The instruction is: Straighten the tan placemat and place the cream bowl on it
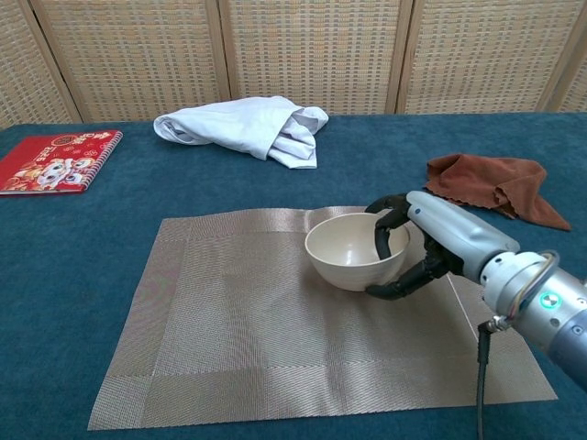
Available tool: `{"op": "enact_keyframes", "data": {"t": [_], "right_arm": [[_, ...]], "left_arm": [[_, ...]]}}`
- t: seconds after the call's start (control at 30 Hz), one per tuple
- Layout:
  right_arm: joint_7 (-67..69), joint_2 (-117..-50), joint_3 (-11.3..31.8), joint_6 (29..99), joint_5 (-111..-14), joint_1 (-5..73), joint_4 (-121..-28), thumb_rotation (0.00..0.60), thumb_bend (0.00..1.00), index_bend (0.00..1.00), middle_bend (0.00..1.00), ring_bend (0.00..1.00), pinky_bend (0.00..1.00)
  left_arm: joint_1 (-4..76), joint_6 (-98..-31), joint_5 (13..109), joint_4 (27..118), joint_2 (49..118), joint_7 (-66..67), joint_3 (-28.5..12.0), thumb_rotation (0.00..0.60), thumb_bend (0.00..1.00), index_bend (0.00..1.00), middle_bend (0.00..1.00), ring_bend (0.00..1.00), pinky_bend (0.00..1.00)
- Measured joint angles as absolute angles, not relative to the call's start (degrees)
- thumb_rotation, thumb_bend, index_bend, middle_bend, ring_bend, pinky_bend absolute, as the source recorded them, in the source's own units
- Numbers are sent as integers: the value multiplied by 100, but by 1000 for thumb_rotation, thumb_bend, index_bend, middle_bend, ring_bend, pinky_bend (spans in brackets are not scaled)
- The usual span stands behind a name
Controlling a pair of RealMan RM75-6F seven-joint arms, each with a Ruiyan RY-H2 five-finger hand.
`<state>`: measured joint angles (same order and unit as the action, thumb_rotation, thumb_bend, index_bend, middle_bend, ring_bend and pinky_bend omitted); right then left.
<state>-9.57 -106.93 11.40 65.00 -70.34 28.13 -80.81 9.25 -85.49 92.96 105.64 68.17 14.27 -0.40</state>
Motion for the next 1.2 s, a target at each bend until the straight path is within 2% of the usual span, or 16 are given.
{"op": "enact_keyframes", "data": {"t": [0.17,0.2,0.33,0.47,0.7,0.93,1.2], "right_arm": [[-993,-10843,1077,6445,-6979,2830,-7889,600,532,705,280,32,152],[-1019,-10848,1054,6426,-6977,2833,-7868,600,514,646,230,22,139],[-1164,-10743,957,6346,-7004,2848,-7892,600,462,308,21,0,47],[-1263,-10611,921,6402,-7070,2832,-8025,600,453,157,0,0,15],[-1457,-10247,860,6583,-7136,2722,-8444,600,438,126,0,0,2],[-1359,-9608,766,6910,-7348,2475,-9044,600,437,122,0,0,2],[-1182,-8832,704,7337,-7662,2198,-9253,600,404,111,0,0,2]], "left_arm": [[899,-8606,9289,10572,6772,1330,-70,600,247,16,0,0,0],[901,-8592,9278,10569,6766,1322,-74,600,247,16,0,0,0],[926,-8504,9191,10535,6762,1291,-102,600,248,16,0,0,0],[931,-8496,9183,10529,6770,1289,-116,600,248,16,0,0,0],[924,-8499,9167,10535,6778,1309,-131,600,247,16,0,0,0],[908,-8531,9189,10564,6799,1386,-140,600,247,16,0,0,0],[902,-8491,9070,10540,6819,1457,-171,600,247,16,0,0,0]]}}
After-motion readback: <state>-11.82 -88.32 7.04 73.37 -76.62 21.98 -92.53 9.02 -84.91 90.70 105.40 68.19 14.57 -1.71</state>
